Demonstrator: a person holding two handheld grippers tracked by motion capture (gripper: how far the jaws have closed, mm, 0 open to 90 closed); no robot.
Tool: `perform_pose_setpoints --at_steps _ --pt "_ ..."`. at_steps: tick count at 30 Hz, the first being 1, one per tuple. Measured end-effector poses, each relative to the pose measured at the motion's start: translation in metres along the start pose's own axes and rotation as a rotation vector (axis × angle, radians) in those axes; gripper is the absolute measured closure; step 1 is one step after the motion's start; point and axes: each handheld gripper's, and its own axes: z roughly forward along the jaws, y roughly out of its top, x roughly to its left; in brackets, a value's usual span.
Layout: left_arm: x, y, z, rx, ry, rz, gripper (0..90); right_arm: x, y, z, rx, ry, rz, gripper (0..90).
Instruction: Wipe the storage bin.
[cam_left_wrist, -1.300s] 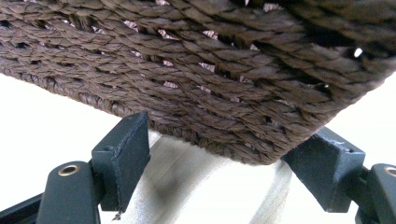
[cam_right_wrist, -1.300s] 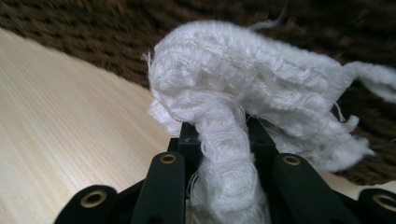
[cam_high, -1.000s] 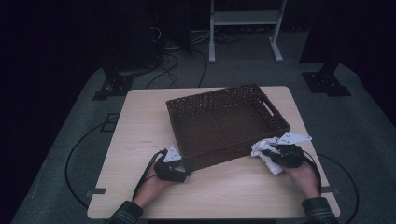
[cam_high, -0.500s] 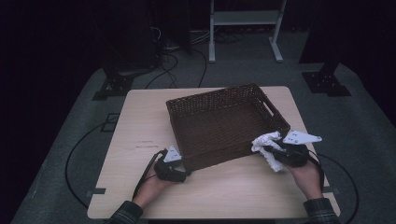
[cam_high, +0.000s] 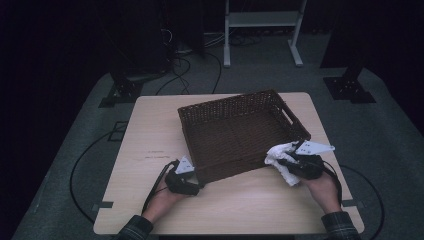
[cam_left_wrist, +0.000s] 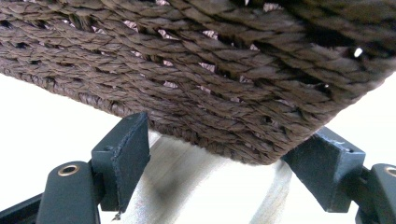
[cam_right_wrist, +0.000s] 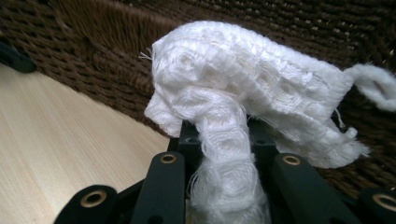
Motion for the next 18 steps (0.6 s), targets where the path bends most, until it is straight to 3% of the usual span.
perform_pose_setpoints --at_steps 7,18 --pt "0.000 0.000 0.000 0.000 0.000 0.000 22.4 -0.003 -0.005 0.009 0.021 0.025 0.022 73.1" --pt "0.000 0.000 0.000 0.001 0.000 0.001 22.3 -0.003 -0.014 0.027 0.106 0.062 0.036 72.8"
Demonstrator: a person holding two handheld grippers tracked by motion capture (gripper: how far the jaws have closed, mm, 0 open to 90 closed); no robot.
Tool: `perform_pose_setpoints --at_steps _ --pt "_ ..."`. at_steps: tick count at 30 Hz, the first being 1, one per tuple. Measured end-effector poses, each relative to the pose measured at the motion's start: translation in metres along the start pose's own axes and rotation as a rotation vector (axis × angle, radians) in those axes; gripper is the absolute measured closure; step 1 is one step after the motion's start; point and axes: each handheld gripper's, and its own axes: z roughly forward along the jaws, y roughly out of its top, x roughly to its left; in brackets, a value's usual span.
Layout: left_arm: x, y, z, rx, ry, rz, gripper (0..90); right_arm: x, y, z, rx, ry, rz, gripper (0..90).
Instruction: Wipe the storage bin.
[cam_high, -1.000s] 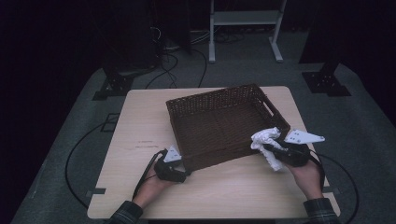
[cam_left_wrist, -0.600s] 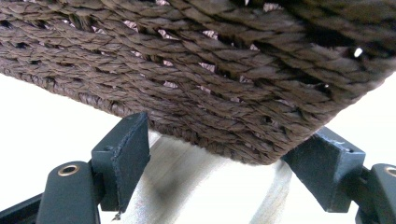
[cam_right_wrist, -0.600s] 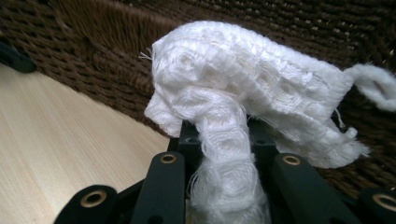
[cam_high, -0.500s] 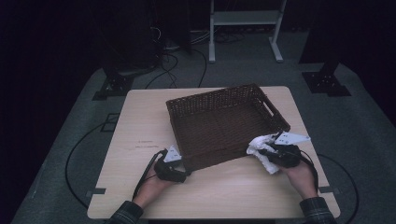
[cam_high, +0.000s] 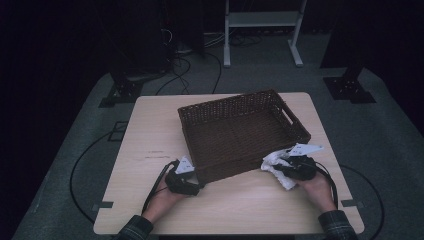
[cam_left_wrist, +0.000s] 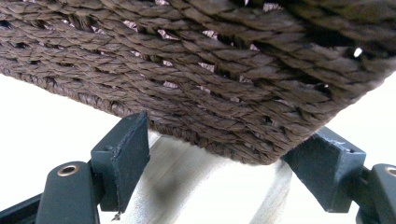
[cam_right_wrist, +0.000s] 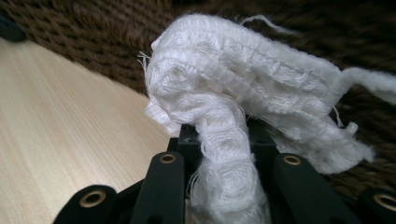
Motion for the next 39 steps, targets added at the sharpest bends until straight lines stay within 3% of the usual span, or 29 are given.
perform_pose_setpoints --at_steps 5,17,30,39 --pt "0.000 0.000 0.000 0.000 0.000 0.000 22.4 0.001 -0.002 0.010 0.041 0.008 -0.009 73.0" --pt "0.000 0.000 0.000 0.000 0.000 0.000 22.3 0.005 -0.004 0.017 0.082 0.015 -0.022 73.0" --pt "0.000 0.000 0.000 0.000 0.000 0.000 22.3 0.016 0.011 -0.010 -0.037 0.001 -0.078 73.1" --pt "0.000 0.000 0.000 0.000 0.000 0.000 22.3 0.019 0.020 -0.028 -0.125 0.000 -0.085 73.1"
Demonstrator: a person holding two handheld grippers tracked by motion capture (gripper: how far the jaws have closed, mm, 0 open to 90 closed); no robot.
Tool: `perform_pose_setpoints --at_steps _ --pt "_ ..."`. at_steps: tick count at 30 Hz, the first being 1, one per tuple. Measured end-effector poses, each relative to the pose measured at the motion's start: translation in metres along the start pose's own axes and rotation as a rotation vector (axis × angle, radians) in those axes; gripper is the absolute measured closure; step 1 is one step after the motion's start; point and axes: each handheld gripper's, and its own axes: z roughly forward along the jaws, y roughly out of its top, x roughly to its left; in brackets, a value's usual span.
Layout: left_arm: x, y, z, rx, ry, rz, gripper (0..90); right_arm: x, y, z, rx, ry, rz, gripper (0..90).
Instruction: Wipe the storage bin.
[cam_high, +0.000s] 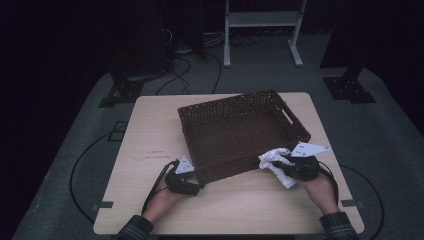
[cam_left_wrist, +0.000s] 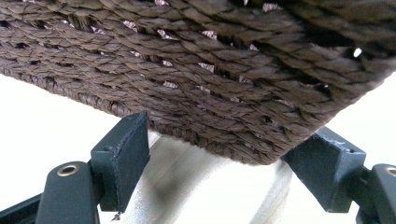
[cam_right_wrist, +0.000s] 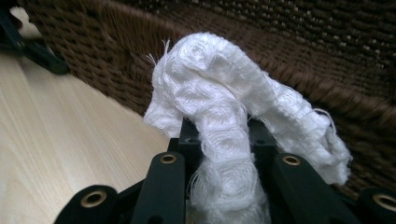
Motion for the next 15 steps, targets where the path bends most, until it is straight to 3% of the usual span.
perform_pose_setpoints --at_steps 9,15 --pt "0.000 0.000 0.000 0.000 0.000 0.000 22.3 0.001 0.010 -0.008 -0.062 0.008 -0.008 73.1" --pt "0.000 0.000 0.000 0.000 0.000 0.000 22.3 0.003 0.016 -0.009 -0.072 0.013 -0.020 73.1"
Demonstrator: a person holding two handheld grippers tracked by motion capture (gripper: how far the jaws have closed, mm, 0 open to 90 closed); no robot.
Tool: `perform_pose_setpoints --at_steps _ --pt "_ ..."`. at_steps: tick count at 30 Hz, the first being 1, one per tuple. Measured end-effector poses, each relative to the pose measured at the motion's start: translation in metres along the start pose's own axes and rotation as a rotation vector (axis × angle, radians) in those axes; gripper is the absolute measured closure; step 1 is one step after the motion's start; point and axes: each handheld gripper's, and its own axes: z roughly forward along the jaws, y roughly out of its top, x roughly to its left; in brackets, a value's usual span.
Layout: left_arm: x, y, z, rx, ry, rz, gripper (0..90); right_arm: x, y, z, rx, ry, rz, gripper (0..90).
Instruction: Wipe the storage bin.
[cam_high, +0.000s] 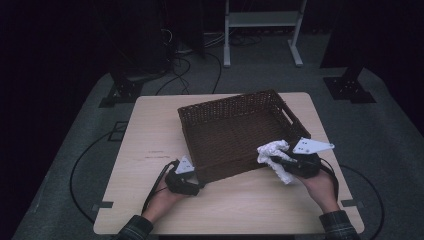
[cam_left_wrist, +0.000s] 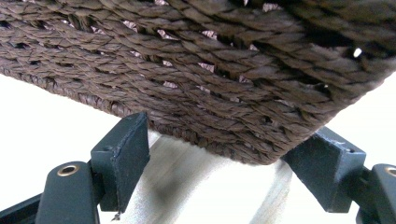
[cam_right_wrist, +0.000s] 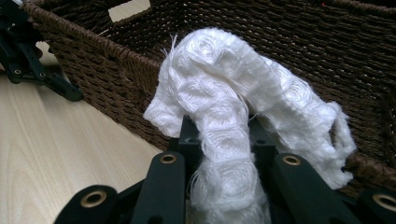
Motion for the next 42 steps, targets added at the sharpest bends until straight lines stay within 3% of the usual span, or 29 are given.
perform_pose_setpoints --at_steps 20,42 --pt "0.000 0.000 0.000 0.000 0.000 0.000 22.3 0.001 -0.011 0.018 0.064 0.060 0.024 73.1" --pt "0.000 0.000 0.000 0.000 0.000 0.000 22.3 0.002 -0.030 0.051 0.201 0.097 0.034 73.1"
